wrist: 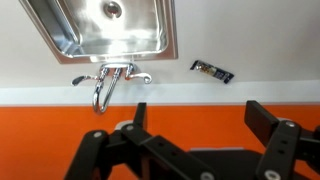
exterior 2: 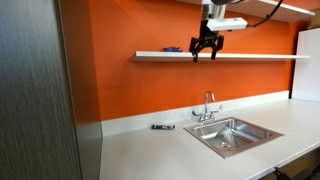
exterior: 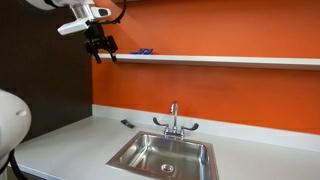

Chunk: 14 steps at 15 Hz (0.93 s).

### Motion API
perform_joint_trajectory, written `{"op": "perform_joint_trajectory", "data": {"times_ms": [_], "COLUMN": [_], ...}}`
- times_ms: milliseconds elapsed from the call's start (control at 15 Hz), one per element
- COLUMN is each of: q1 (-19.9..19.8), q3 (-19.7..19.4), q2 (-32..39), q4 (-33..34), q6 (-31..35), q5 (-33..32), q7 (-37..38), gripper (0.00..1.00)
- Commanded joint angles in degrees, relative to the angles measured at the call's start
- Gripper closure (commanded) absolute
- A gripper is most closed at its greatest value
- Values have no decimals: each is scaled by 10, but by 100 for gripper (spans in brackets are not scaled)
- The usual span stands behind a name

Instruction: Put the blue Doritos packet on the bottom shelf

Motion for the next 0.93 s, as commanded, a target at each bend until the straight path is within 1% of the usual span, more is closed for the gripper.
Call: {"op": "perform_joint_trajectory", "data": {"times_ms": [0, 267, 533, 733, 800, 867], "q1": [-6, 0, 2, -2, -6, -8], "q3": [-8, -23, -29, -31, -29, -28], "q2": [-14, -6, 22, 60, 90, 101], "q4": [-80, -151, -204, -228, -209, -214], "q6": [41, 94, 146, 181, 181, 190], "q5": [18, 45, 65, 66, 64, 62], "q7": [-14, -24, -45, -55, -54, -52], "gripper": [0, 0, 0, 0, 0, 0]}}
